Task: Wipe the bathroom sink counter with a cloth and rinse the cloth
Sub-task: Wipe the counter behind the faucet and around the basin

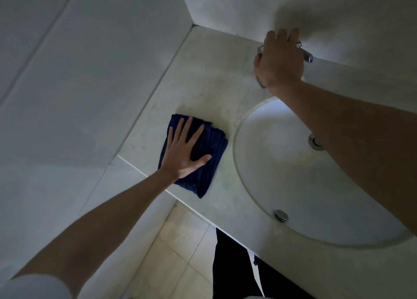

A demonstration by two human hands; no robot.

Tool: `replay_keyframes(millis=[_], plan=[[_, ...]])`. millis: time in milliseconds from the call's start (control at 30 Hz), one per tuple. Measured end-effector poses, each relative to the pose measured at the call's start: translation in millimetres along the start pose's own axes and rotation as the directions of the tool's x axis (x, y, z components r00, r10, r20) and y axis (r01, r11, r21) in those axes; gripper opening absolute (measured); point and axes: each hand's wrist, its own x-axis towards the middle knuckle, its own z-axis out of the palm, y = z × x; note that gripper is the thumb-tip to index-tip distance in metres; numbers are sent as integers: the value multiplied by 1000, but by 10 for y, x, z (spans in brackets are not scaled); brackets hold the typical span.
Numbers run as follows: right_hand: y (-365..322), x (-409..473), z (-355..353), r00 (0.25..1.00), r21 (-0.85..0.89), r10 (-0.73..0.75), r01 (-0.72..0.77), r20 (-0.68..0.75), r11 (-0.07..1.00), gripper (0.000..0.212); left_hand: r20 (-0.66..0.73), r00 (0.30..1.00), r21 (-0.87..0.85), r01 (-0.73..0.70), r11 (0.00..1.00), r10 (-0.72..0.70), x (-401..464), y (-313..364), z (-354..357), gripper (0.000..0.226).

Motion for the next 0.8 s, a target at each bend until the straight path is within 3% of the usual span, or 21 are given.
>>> replay_keyframes(millis=[400,633,800], plan=[[-25,-10,-20,1000,-28,5,-5,12,1000,46,71,981,7,178,984,-178,-579,1389,190,92],[-27,-17,-45,999,-2,15,-15,36,1000,49,212,966,-10,152,988,-147,-696,2258,242,71],[-25,-14,-43,999,-10,21,-20,39,1000,48,356,933,72,39,997,-62,-375,2315,121,71]])
